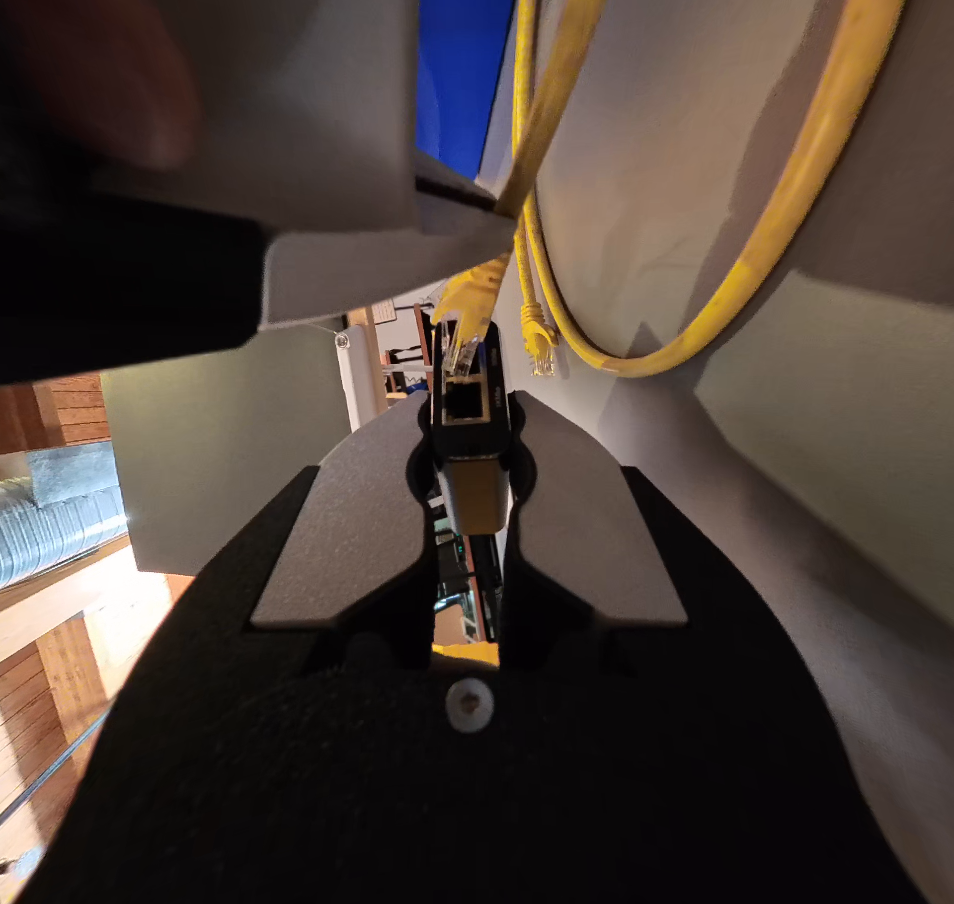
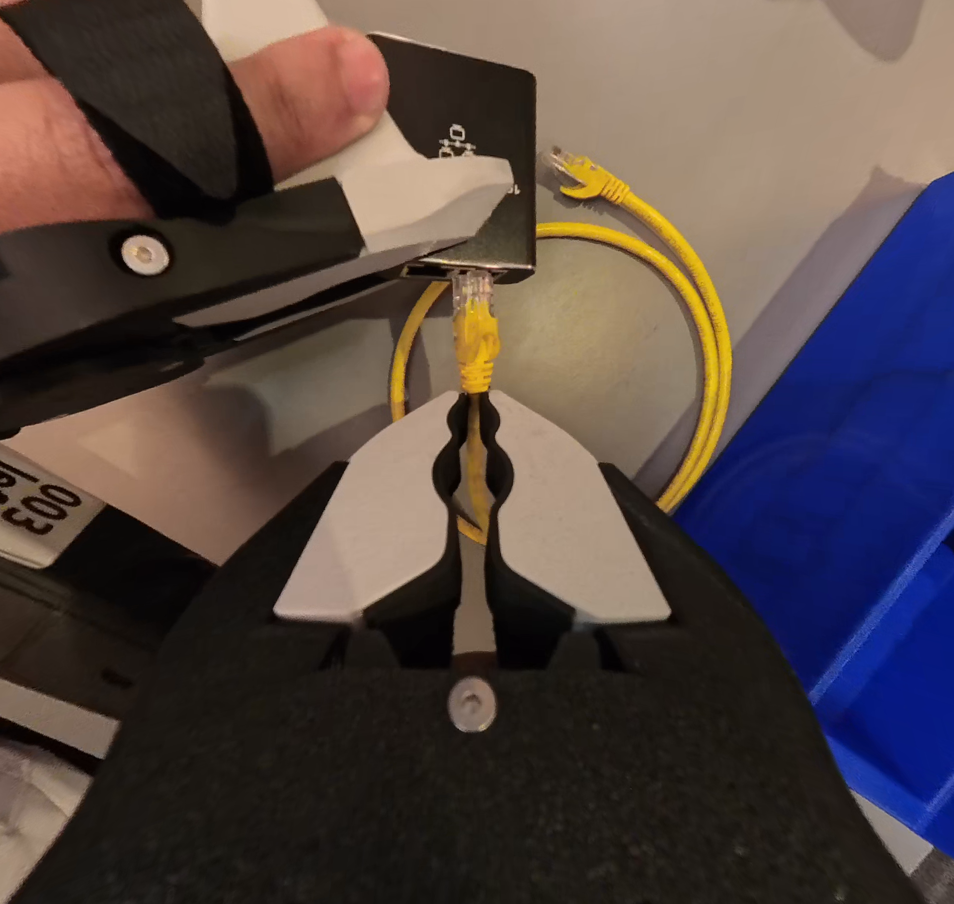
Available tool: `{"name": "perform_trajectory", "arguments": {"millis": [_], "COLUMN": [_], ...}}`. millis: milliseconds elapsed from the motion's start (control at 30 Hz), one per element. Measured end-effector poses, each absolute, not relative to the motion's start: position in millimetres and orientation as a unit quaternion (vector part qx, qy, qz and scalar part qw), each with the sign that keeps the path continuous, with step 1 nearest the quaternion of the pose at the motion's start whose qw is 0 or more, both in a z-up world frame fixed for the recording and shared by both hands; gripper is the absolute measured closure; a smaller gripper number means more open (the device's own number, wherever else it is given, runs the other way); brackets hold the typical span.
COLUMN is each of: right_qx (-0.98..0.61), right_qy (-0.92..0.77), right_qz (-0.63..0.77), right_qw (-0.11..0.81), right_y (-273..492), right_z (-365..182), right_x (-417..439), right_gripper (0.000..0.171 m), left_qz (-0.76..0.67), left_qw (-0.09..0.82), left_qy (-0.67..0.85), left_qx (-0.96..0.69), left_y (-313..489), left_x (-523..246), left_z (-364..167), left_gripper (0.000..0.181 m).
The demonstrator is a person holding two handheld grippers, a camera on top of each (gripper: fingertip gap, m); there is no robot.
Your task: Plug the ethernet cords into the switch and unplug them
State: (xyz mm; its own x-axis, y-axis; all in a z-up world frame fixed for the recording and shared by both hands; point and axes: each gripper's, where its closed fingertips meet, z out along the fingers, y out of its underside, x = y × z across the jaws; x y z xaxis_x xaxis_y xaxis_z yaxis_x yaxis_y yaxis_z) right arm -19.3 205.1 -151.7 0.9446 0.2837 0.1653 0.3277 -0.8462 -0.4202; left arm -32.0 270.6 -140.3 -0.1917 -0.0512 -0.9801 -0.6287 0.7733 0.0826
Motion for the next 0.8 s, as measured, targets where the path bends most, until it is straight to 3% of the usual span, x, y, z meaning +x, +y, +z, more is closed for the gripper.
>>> {"name": "perform_trajectory", "arguments": {"millis": [800], "right_qx": [-0.968], "right_qy": [-0.128], "right_qz": [-0.003], "right_qw": [0.217], "right_y": [204.4], "right_z": [-159.8], "right_x": [-12.0], "right_gripper": [0.169], "left_qz": [0.299], "left_qw": [0.579], "left_qy": [0.731], "left_qx": [-0.202], "left_y": [266.9], "left_x": [-30.2], "left_z": [-147.3], "left_gripper": [0.157]}}
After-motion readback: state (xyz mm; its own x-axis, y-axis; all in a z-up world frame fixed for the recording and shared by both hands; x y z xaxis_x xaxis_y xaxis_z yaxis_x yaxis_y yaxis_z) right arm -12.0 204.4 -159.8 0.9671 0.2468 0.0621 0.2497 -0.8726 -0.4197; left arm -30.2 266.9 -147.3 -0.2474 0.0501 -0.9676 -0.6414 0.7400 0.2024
